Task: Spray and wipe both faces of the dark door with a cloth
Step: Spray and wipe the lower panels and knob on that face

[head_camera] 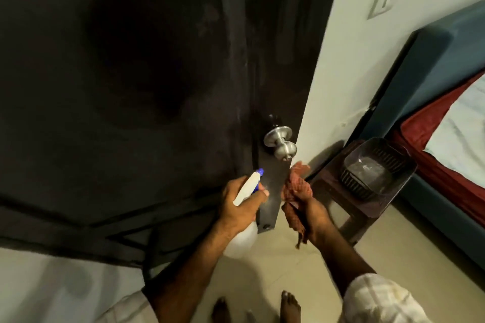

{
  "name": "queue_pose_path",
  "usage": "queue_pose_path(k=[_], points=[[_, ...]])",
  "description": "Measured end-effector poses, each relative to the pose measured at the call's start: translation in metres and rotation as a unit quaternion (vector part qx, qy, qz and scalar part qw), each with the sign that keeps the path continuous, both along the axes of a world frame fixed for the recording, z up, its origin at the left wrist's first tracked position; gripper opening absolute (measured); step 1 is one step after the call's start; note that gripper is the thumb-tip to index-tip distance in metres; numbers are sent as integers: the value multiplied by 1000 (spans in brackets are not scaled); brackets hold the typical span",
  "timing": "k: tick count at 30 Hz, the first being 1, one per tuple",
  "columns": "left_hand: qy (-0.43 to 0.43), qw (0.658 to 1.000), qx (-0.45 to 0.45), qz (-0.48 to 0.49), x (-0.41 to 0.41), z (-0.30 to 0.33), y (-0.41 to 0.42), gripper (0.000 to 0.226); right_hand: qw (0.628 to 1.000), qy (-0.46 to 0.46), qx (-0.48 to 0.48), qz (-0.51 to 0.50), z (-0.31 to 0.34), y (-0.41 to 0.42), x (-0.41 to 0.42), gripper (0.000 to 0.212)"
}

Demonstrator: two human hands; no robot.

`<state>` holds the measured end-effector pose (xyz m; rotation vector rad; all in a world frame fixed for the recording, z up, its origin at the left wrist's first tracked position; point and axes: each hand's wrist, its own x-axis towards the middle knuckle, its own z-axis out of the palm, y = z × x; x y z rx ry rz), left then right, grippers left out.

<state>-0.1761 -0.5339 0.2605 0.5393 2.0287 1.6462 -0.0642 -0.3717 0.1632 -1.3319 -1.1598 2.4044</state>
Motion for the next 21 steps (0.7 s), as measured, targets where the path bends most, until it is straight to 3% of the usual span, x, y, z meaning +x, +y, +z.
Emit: queue_pose_path(k=[6, 12, 16, 18, 21], points=[[117, 992, -14, 38, 44, -21, 47, 20, 995, -91, 35, 7, -23, 39, 41, 40], [130, 983, -65, 116, 52, -27, 70, 33, 995, -64, 69, 39, 2, 52, 35, 31], [89, 983, -88, 135, 47, -24, 71, 33, 992, -56, 87, 69, 9, 52, 24, 37], [77, 983, -73, 147, 47, -21, 68, 31, 986, -44, 135, 91, 15, 48, 19, 40], [41, 988, 0, 148, 44, -17, 58, 10, 951, 22, 286, 118, 35, 43, 10, 32]])
